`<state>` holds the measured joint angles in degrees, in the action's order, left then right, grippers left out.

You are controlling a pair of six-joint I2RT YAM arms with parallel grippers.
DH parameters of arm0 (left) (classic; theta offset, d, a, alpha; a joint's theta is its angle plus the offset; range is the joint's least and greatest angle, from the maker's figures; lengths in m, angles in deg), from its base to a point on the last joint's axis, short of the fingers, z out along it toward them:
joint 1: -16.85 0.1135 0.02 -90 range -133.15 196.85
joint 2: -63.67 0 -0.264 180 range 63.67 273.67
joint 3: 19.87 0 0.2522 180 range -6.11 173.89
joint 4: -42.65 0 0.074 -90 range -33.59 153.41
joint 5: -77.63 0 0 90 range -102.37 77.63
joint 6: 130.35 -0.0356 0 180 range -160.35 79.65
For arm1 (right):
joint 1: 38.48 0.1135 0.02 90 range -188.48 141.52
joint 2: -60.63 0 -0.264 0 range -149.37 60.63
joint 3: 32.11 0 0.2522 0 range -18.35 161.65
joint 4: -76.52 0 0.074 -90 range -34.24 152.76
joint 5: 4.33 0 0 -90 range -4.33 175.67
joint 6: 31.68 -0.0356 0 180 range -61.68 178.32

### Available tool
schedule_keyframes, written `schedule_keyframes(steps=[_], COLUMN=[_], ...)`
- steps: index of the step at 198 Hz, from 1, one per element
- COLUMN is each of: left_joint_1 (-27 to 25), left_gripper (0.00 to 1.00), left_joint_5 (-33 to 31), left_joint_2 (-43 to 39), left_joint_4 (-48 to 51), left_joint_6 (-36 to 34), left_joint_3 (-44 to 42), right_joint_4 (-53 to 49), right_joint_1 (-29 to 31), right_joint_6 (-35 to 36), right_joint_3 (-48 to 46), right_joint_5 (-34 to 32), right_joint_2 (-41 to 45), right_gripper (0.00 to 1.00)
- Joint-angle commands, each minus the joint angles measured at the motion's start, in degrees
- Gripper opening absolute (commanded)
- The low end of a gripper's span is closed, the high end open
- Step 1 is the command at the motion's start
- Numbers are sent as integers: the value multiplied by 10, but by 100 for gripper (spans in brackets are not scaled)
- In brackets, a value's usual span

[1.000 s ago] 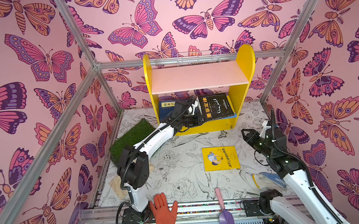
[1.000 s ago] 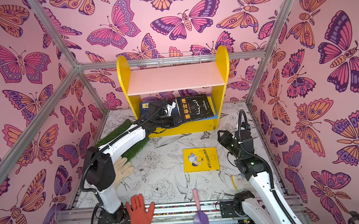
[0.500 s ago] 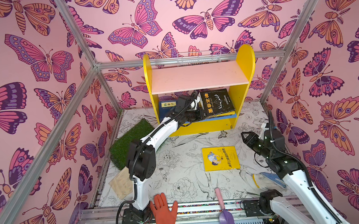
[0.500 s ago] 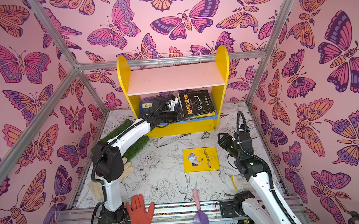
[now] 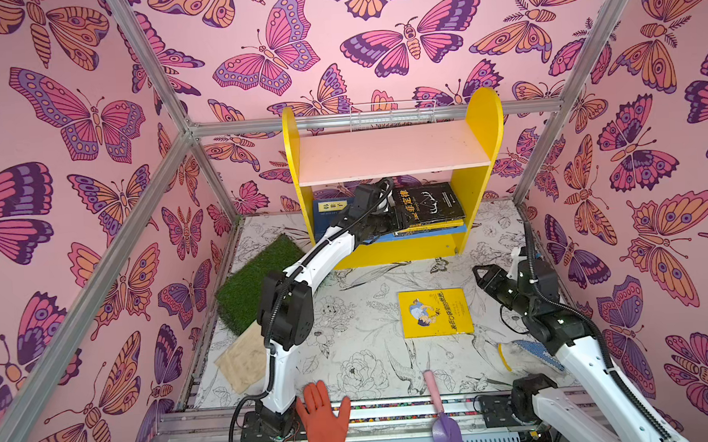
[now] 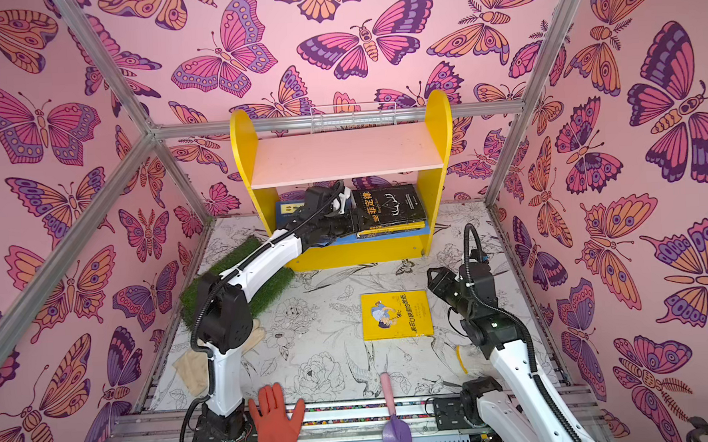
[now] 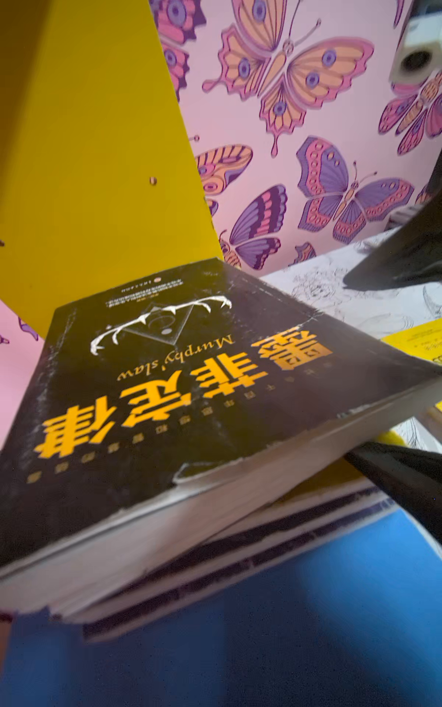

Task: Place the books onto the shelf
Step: 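Carry the black book onto the shelf with the left gripper while the right withdraws, then release the black book with the left gripper while the right pushes it in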

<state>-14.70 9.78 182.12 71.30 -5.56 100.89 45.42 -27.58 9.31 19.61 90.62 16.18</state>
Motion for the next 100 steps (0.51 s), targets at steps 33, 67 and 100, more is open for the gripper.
schedule_keyframes(steps=[33,67,100], left_joint_1=[-19,-39,-62], left_gripper=[87,90,89], left_joint_5=[-152,-184,-202], left_joint_2=[-51,-88,-157], left_joint_4=[15,16,17], left_joint_6=[-28,-67,-86], left_joint_3=[-15,-36,-101], right_joint_4=[4,-1,18], right_joint_1=[-3,-3,1], right_joint_6=[10,17,26], right_joint_3=[2,4,25], right_joint_5=[14,17,44], right_joint_2=[2,-14,-66], right_gripper=[48,48,45])
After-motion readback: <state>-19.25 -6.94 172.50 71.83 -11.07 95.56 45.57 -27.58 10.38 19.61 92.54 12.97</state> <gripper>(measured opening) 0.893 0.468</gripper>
